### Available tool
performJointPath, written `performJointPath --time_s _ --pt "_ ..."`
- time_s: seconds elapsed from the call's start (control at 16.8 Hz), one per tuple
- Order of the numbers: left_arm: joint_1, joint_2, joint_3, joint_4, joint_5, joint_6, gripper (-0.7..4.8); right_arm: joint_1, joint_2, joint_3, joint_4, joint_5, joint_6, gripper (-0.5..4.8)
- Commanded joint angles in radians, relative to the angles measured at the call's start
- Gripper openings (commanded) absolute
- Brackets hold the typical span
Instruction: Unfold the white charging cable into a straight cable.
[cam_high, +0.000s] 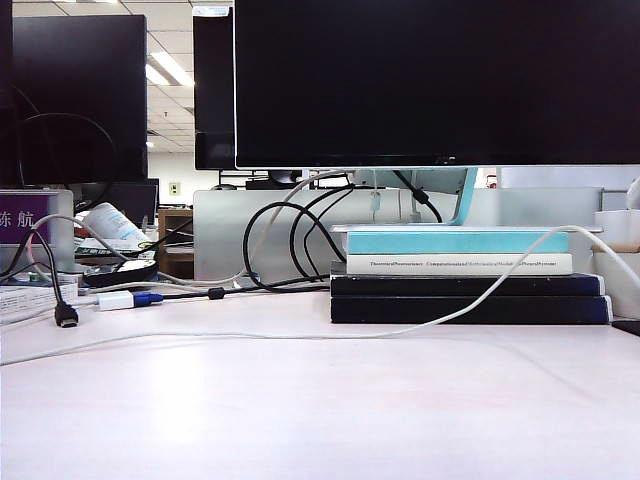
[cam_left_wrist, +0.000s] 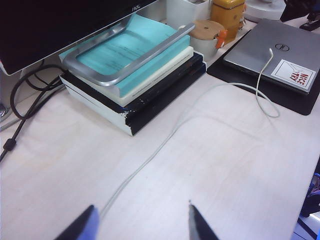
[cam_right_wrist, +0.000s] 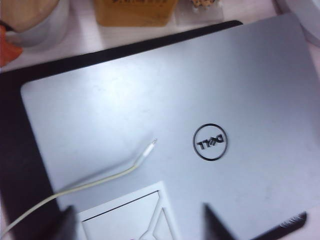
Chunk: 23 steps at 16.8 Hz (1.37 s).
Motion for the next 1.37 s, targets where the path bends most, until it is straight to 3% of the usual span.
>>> performJointPath --time_s 0.06,0.18,0.24,0.42,0.72,0.83,0.95,1.37 --pt "-0.001 -0.001 0.002 0.008 0.015 -0.002 2.41 0.001 -0.004 0.005 -0.042 -0.221 0.0 3.23" --pt "-0.001 -0.001 0.002 0.008 0.054 -0.02 2.41 0.006 -0.004 0.005 -0.149 -0.39 0.0 3.23" --pt "-0.001 -0.001 0.002 0.007 0.064 -0.022 2.41 0.008 -0.004 0.005 -0.2 -0.427 -0.002 3.23" --pt "-0.001 -0.001 0.002 0.008 0.066 -0.022 2.41 0.027 -0.005 0.005 -0.304 -0.441 -0.007 3.13" --pt "-0.001 -0.001 0.002 0.013 0.055 -0.019 2.41 0.104 -0.005 0.005 -0.222 -0.716 0.02 2.84" --pt "-0.001 -0.001 0.002 0.018 0.059 -0.019 2.41 0.182 -0.001 0.002 -0.127 -0.703 0.061 1.9" --pt "-0.001 -0.001 0.002 0.018 0.068 -0.021 2.41 0.244 0.023 -0.003 -0.059 -0.688 0.079 0.05" --pt "-0.001 -0.001 0.002 0.015 0.077 -0.022 2.41 0.365 0.236 -0.003 -0.039 -0.659 0.08 0.0"
